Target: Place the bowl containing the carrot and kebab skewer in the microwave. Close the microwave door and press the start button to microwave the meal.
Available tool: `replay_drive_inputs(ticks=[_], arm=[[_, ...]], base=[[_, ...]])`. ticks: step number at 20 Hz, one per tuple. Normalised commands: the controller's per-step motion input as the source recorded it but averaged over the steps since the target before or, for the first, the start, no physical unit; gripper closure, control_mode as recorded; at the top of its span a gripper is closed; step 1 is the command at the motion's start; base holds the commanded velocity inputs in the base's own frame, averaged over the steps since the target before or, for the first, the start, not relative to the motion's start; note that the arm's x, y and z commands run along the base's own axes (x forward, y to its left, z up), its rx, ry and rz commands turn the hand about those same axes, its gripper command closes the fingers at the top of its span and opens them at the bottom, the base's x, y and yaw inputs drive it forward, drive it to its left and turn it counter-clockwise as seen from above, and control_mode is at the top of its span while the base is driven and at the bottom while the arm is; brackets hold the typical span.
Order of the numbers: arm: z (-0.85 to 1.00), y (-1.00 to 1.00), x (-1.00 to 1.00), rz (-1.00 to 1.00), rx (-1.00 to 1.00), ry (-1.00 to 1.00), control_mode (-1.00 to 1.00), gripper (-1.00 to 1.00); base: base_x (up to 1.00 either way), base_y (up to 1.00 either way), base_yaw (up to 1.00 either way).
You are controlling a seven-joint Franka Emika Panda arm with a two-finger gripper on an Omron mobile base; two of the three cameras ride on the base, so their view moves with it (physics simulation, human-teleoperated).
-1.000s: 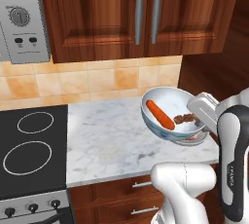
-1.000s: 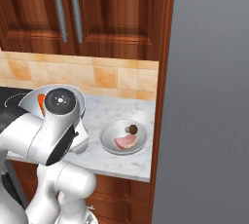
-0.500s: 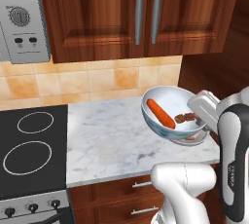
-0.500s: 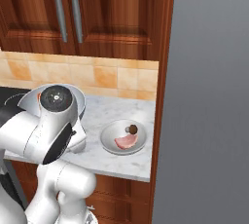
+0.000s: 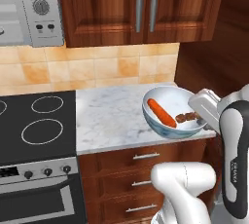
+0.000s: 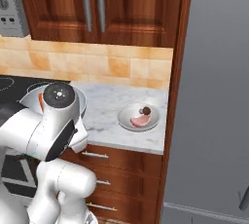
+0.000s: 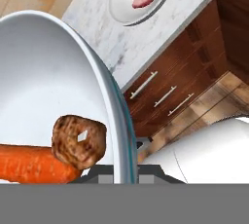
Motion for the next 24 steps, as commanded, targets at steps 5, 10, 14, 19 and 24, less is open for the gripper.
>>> replay_drive_inputs(ticks=[5, 10, 14, 19, 24], arm=[[0.0, 0.0, 0.0, 0.0, 0.0, 0.0, 1.0, 1.0], [0.0, 0.0, 0.0, 0.0, 0.0, 0.0, 1.0, 1.0], [0.0, 0.0, 0.0, 0.0, 0.0, 0.0, 1.0, 1.0], [0.0, 0.0, 0.0, 0.0, 0.0, 0.0, 1.0, 1.0], [0.0, 0.0, 0.0, 0.0, 0.0, 0.0, 1.0, 1.0]], base=[[-0.28, 0.93, 0.15], [0.0, 1.0, 0.21], [0.0, 1.0, 0.19], [0.02, 0.91, 0.16], [0.25, 0.47, 0.09]])
